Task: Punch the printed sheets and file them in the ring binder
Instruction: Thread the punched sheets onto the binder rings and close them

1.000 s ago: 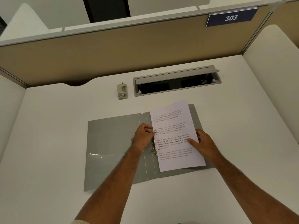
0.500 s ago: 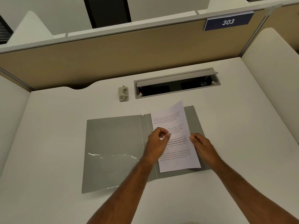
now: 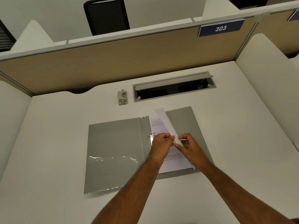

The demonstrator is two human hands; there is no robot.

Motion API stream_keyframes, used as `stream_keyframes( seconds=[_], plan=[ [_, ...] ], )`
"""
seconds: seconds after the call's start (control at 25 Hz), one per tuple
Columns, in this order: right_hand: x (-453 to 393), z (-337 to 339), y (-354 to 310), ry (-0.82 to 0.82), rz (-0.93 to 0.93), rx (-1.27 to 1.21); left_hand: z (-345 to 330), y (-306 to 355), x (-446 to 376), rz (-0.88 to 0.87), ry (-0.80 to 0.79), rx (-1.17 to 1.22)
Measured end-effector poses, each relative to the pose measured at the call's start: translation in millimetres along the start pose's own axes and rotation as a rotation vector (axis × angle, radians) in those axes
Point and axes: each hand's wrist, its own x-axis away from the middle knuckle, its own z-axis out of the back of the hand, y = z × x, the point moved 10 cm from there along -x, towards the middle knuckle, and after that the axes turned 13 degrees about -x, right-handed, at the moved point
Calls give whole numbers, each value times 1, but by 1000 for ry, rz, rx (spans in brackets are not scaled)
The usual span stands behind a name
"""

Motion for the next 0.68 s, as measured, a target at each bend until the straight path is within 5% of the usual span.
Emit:
stream_keyframes(
  seconds=[0.44,0.68],
  plan=[
    [-2,-8,3,-24,66,171,15,-16,2,92,67,127],
    [-4,1,13,-15,29,157,26,-7,2,-93,111,-160]
  ],
)
